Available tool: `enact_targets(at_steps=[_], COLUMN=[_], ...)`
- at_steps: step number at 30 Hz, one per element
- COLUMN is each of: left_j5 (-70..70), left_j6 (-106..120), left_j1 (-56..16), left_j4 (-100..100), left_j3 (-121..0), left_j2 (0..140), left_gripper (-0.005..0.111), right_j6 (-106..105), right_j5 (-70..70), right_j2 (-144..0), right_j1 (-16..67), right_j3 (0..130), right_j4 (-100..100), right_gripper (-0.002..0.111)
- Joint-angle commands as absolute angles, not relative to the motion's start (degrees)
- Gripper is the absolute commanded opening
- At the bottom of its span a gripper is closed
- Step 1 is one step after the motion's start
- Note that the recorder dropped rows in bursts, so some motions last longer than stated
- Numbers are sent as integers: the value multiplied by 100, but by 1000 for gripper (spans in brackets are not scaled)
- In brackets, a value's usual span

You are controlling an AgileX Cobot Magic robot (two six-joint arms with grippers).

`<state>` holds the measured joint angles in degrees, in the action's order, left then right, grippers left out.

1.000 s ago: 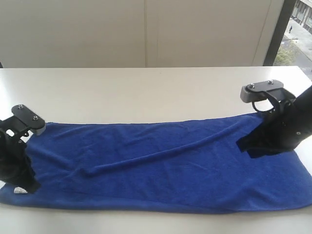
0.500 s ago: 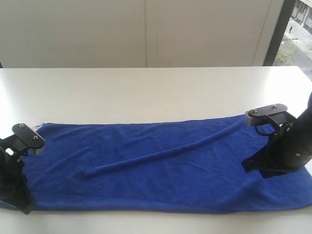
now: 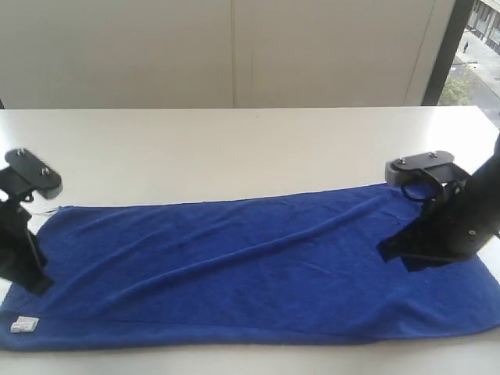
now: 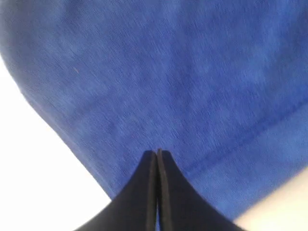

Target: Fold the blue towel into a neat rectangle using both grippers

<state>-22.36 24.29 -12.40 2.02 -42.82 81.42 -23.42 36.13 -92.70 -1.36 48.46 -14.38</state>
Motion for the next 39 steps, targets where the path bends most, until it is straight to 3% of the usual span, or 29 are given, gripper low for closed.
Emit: enact_targets(at_steps=[1, 9, 15, 31, 39], left_j5=[-1785, -2871, -2511, -1885, -1798], left_j6=[2355, 2401, 2429, 2429, 2743], left_j1=[-1034, -415, -405, -405, -405], left_j4=[219, 226, 586, 599, 572], left_j3=[-4815, -6559, -7191, -7269, -7282], left_j2=[8276, 9936, 10674, 11607, 10975], left_gripper=[0, 0, 0, 0, 0], right_j6=[-3221, -3432, -3732, -3746, -3886], right_j5=[3967, 3593, 3320, 3330, 3560], right_j2=[-9129, -9354, -10058, -11566, -11848], right_j1=[430, 1996, 2979, 4102, 4421], right_j3=[5180, 5787, 6783, 8147, 8718], right_j4=[-2378, -3022, -3447, -3638, -3936], right_gripper=[0, 0, 0, 0, 0])
